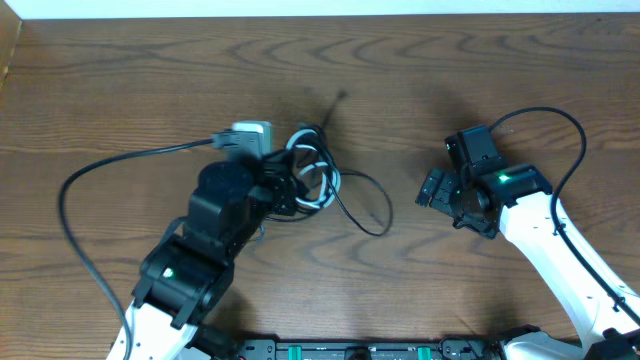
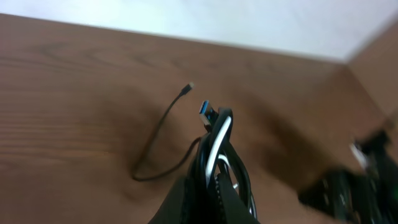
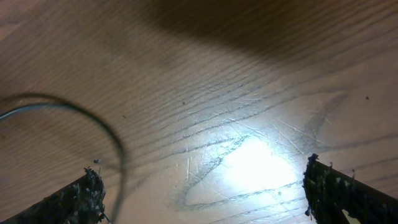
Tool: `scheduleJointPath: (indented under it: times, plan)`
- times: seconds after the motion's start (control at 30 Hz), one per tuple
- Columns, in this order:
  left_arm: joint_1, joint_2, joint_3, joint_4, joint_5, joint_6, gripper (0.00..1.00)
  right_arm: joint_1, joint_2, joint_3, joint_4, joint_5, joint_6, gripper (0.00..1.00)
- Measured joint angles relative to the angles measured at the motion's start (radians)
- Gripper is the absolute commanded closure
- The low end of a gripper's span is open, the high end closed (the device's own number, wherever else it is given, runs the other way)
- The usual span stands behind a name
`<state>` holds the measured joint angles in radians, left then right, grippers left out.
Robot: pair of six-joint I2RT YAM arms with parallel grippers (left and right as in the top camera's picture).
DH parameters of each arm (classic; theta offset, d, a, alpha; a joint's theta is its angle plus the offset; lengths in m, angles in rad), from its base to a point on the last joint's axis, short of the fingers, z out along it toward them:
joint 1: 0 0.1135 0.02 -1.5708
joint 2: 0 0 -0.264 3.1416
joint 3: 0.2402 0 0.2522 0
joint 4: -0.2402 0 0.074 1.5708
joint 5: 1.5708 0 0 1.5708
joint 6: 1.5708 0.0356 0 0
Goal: Untangle cables
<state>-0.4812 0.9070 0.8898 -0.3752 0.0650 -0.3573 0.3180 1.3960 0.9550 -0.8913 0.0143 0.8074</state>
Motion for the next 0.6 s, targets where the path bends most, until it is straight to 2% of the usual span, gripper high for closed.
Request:
scheduleJointPath:
  times: [0.23,0.6]
  plan:
    - [0.000,0.054,0.000,-0.031,0.141,0.108,0.92,0.000,0.000,0.000,0.026,-0.002,0.000,0.01]
    - [0.033,0.027,0.000,0.090,0.142,0.152,0.92,0.000,0.000,-0.001,0.026,-0.004,0.000,0.01]
